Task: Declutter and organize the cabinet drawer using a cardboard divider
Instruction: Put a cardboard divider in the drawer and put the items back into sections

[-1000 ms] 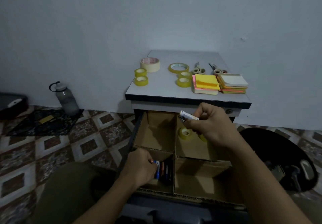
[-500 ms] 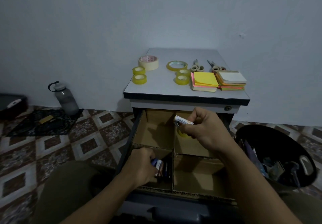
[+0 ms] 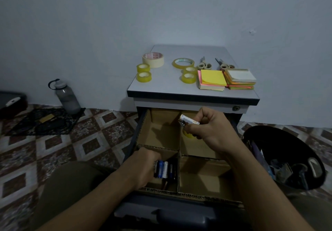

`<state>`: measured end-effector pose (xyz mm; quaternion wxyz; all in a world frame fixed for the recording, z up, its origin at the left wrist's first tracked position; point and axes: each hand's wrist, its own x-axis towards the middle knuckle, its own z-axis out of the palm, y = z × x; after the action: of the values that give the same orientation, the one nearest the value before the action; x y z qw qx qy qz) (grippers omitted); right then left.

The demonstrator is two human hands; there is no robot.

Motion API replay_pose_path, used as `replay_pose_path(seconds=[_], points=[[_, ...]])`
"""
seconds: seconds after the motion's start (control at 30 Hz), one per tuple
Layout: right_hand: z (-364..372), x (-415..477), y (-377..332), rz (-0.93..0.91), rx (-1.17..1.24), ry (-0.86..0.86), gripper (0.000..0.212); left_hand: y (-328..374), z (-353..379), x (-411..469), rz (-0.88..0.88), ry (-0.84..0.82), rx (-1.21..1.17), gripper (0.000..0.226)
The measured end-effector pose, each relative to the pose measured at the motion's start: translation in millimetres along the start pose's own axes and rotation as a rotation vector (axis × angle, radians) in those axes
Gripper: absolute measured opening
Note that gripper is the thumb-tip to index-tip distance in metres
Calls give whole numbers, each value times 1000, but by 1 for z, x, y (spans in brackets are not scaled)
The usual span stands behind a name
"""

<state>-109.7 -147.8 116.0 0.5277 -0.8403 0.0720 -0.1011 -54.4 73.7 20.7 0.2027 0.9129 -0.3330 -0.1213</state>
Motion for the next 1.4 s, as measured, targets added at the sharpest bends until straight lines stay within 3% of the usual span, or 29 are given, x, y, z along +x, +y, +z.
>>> replay_pose_path(seconds=[0.13,0.27,0.33,0.43,0.6,0.73,1.03,1.23,1.4], points=[[2,-1,1,0,4,5,18,-3,-1,1,-14,-9,26,27],[3,1,1,9,10,5,19,-5,-8,-5,16,90,76,17],[4,1,1,8,11,7,19,-1,-12,-6,27,37,161,16],[5,1,-1,5,13,2,17,6,-16,0,44,-115,307,32],[7,1,-3,-1,27,9,19,14,-10,11,93,-98,563,48],[4,0,-1,0,13,10,20,10,-8,13,112,-69,560,39],[3,-1,0,18,35,4,19,14,-14,14,136,-128,544,54],[5,1,1,19,43,8,19,23,-10,13,26,-359,393,50],[5,1,2,31,38,9,19,19,-2,15,-63,-385,256,47]])
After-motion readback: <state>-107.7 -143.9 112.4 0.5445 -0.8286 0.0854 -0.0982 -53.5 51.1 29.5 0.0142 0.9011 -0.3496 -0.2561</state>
